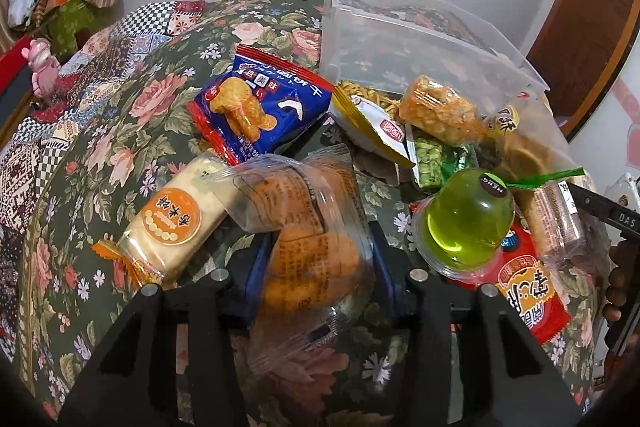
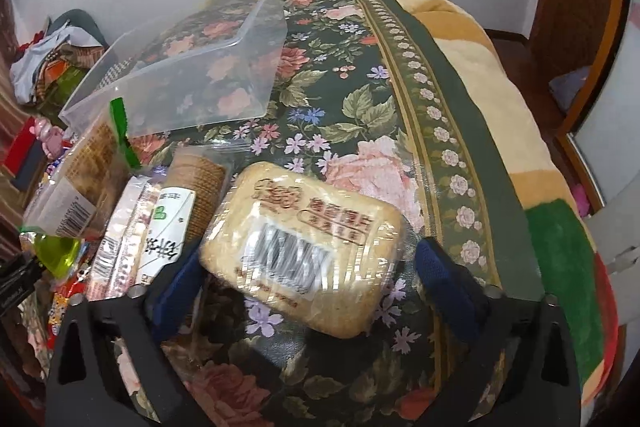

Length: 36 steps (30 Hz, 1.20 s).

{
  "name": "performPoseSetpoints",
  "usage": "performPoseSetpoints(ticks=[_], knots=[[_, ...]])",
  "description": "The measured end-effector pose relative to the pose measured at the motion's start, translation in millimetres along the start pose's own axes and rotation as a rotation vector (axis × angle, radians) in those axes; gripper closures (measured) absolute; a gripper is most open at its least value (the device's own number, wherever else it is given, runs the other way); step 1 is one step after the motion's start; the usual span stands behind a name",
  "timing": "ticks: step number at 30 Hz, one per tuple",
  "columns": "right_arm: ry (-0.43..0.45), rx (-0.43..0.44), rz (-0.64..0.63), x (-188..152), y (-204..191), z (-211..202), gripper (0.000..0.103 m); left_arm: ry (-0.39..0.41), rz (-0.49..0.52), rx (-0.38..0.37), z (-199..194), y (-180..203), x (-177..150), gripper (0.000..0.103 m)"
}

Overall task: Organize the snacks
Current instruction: 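Grasp the bagged orange pastry with the left tool while the right tool grasps the square biscuit cake, then carry both snacks into the clear box and open both tools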

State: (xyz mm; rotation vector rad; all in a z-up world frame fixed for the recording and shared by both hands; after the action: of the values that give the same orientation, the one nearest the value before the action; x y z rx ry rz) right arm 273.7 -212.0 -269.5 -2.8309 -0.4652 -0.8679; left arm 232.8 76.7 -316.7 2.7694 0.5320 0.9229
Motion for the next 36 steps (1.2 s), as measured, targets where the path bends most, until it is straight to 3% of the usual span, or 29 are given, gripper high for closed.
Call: performPoseSetpoints(ticks=[12,20,36], knots=[[0.045,-0.021,-0.031,3,-2,-25,0.017,0.074,0.006,-0.042,-43,13,19,0.058],[0.168,-0.019,-0.052,50,-6,-55,0.017,0.166,0.021,-0.079,-66,40,58,0.058],[0.350,0.018,-0.103,136,-36,-78,0.017,0.246,0.080,-0.143,-66,95,142,0.058]])
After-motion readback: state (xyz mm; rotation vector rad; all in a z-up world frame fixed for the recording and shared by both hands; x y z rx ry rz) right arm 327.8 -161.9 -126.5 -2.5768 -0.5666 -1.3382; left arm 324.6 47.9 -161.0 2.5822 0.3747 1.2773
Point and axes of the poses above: each gripper's, at about its wrist camera, not at the fingertips, and z roughly the way its jaws point, y to its right, x to its top, the point moved 10 cm from there along z, roughly the way its jaws point, and after that the axes turned 11 degrees about -z, right-handed, at the moved point
